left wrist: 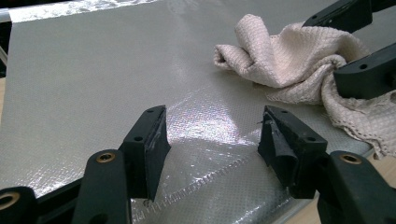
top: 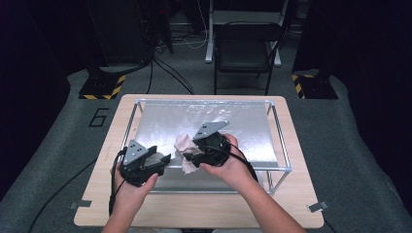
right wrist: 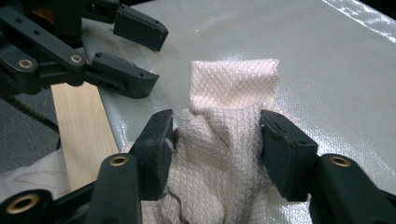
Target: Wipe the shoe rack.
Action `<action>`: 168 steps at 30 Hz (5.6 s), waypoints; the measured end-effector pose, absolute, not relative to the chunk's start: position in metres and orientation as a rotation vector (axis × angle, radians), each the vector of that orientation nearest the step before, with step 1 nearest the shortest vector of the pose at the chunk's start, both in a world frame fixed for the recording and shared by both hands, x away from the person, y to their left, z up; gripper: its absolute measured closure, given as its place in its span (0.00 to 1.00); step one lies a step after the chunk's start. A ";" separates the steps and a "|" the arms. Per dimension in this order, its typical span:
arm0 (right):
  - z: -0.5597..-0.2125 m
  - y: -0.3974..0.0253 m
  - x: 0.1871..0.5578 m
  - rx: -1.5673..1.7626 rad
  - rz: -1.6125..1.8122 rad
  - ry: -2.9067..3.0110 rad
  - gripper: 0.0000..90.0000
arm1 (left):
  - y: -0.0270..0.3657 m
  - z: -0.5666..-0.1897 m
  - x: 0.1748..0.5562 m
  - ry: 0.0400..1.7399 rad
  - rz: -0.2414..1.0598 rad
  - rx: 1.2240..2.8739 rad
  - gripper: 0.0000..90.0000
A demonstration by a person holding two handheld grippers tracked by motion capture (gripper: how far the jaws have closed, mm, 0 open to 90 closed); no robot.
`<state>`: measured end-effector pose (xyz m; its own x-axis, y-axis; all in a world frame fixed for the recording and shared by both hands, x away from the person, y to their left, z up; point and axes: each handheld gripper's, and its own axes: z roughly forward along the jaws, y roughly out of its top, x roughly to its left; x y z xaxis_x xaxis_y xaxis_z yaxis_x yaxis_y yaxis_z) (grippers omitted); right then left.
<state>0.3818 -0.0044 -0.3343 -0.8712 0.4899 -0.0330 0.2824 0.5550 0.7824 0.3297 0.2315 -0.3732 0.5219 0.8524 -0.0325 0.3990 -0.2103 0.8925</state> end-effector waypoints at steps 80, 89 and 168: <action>-0.334 -0.043 0.397 0.493 1.195 2.755 0.85 | 0.222 -0.373 0.325 1.019 0.600 1.844 0.52; -0.331 -0.077 0.396 0.528 1.161 2.736 0.85 | 0.222 -0.373 0.325 1.023 0.597 1.839 0.52; -0.329 -0.119 0.389 0.595 1.123 2.698 0.84 | 0.229 -0.373 0.327 1.033 0.567 1.832 0.52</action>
